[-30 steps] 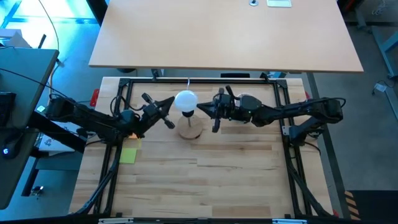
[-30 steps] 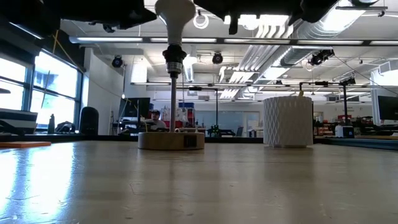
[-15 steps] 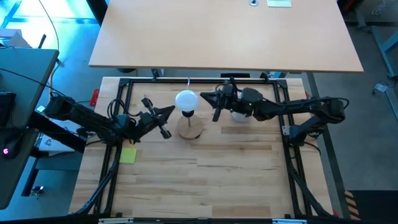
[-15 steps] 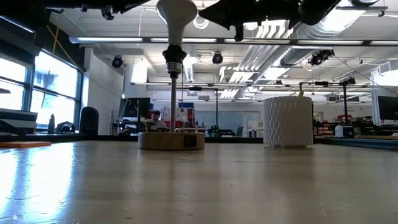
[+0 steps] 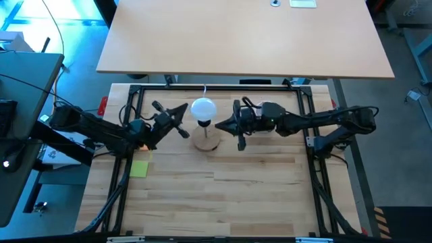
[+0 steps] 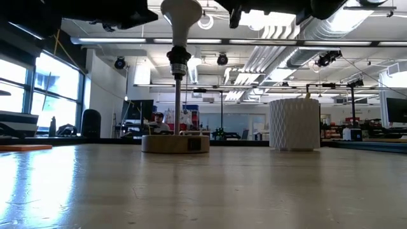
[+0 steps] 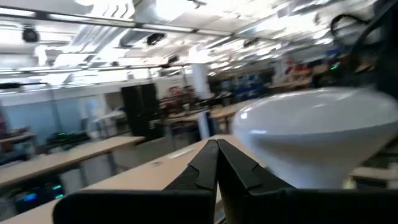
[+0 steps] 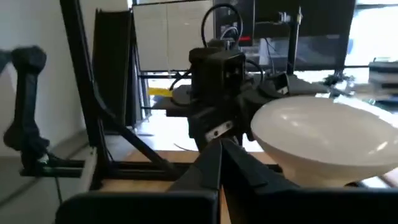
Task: Screw lightbulb
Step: Insert the lightbulb into the lamp
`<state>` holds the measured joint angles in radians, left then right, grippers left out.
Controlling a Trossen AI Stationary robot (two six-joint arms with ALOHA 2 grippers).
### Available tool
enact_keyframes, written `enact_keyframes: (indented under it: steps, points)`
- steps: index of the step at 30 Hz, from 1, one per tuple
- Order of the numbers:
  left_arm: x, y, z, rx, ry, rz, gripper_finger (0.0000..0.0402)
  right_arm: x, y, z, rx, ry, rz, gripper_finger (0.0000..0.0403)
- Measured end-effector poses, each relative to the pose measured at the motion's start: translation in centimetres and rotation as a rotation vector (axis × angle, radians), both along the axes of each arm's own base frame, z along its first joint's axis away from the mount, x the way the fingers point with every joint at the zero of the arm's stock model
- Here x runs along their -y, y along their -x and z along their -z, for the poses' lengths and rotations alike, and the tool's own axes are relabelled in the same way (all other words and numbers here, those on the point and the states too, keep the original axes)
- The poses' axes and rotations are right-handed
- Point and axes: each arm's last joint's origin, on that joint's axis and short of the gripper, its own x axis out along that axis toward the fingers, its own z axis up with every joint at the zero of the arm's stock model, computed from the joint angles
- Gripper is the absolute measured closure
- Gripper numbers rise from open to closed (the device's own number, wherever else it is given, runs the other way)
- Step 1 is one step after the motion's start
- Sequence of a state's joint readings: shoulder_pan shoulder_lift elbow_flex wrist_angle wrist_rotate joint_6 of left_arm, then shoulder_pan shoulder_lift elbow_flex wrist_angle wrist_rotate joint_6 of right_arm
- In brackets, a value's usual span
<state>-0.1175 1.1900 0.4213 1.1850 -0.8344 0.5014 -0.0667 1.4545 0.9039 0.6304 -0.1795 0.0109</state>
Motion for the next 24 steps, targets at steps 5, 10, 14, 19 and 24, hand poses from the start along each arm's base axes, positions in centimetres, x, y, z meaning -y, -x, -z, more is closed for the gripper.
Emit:
enact_keyframes:
  steps: [5,10,14,19,24]
  points:
    - [1.3,0.7,-0.8,0.010,-0.034,0.042,0.0401,0.8,0.5,-0.6,0.005,-0.039,0.336,0.0402]
    - [2.2,0.7,-1.1,0.039,-0.071,0.160,0.0401,2.6,0.4,-0.1,-0.004,-0.095,0.416,0.0402]
    - [1.6,0.4,-0.7,0.044,-0.042,0.174,0.0401,3.1,0.1,0.4,-0.020,-0.137,0.308,0.0402]
    - [0.3,0.2,-0.4,0.037,-0.003,0.120,0.0401,2.0,0.0,0.2,-0.010,-0.123,0.164,0.0402]
    - [-0.5,0.4,-0.3,-0.009,0.008,-0.007,0.0401,0.7,0.0,0.2,-0.022,-0.050,0.043,0.0402]
